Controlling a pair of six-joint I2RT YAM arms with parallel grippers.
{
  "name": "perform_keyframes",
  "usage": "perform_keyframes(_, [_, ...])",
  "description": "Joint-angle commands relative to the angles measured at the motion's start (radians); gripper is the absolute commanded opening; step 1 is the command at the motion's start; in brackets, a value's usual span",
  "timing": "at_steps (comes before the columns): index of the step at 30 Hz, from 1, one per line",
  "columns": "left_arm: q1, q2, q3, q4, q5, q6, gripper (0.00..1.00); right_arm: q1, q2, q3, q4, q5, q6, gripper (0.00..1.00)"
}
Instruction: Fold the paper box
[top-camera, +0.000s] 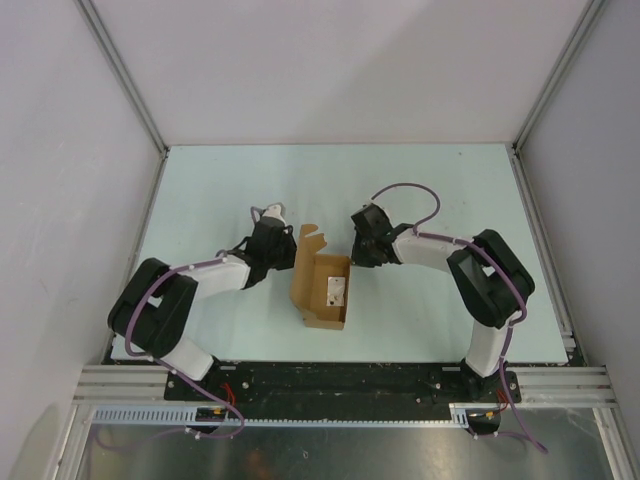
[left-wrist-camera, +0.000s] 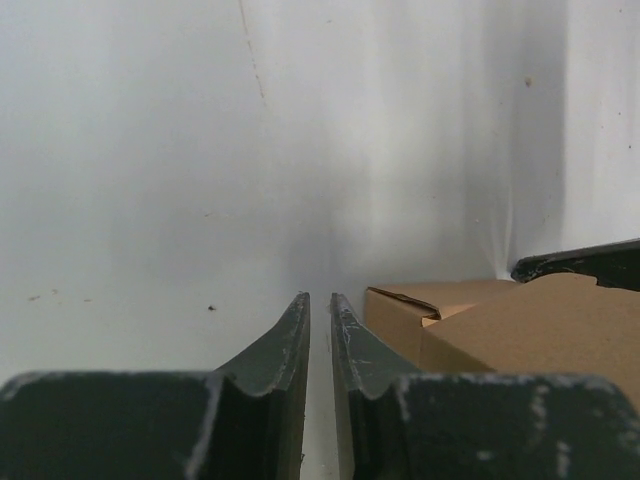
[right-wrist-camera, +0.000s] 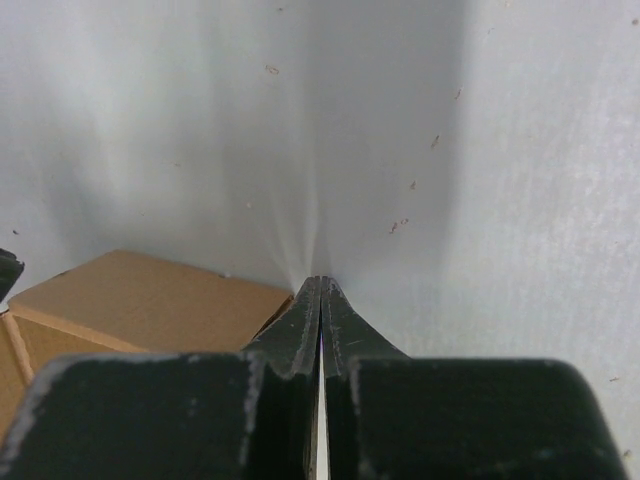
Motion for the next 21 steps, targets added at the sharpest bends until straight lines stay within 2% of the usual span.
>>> perform_keyframes(1, [-0.025, 0.019, 0.037, 0.038, 0.011, 0.016, 0.18, 0.013, 0.020, 0.035, -0.001, 0.030, -0.013, 0.00])
perform_keyframes(12, [-0.059, 0.047, 0.045, 0.072, 0.048, 0.007, 0.17, 0.036, 0.049, 0.060, 0.033, 0.015, -0.023, 0.00])
perform_keyframes(21, [-0.074, 0.056, 0.039, 0.093, 0.060, 0.003, 0.17, 0.056, 0.080, 0.100, -0.002, 0.038, -0.024, 0.00])
